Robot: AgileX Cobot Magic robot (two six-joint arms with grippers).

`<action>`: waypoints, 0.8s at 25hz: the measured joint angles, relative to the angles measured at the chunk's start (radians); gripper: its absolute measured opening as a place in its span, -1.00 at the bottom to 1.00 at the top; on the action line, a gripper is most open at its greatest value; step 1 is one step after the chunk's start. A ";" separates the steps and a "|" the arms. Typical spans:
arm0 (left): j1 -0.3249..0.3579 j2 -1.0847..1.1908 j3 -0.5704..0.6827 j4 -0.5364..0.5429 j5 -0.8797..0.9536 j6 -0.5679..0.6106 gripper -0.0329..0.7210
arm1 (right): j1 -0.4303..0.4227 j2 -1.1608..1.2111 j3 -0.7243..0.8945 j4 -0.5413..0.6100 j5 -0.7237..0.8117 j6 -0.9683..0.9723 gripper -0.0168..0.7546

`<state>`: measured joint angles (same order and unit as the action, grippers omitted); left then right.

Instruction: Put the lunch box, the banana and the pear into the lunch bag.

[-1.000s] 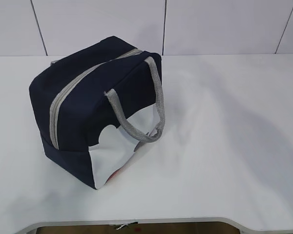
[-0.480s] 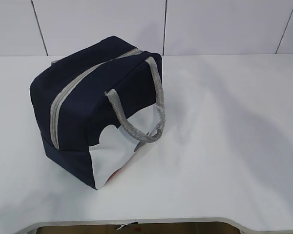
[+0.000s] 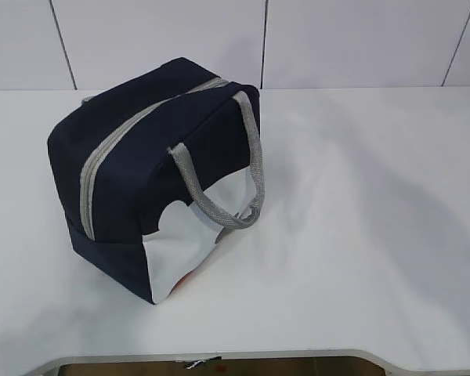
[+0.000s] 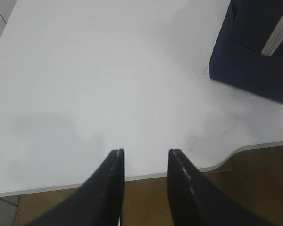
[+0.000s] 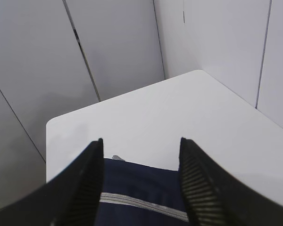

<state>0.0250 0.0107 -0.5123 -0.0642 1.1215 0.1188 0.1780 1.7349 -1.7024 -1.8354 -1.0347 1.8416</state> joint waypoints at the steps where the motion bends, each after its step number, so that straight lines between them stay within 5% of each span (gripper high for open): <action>1: 0.000 0.000 0.000 0.000 0.000 0.000 -0.28 | 0.000 0.000 0.000 0.000 0.000 0.000 0.14; 20: 0.000 0.000 0.000 0.000 0.000 0.000 -0.28 | -0.003 0.013 0.000 0.000 0.012 0.043 0.14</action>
<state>0.0250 0.0107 -0.5123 -0.0642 1.1215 0.1188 0.1754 1.7476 -1.7024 -1.8354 -1.0228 1.8842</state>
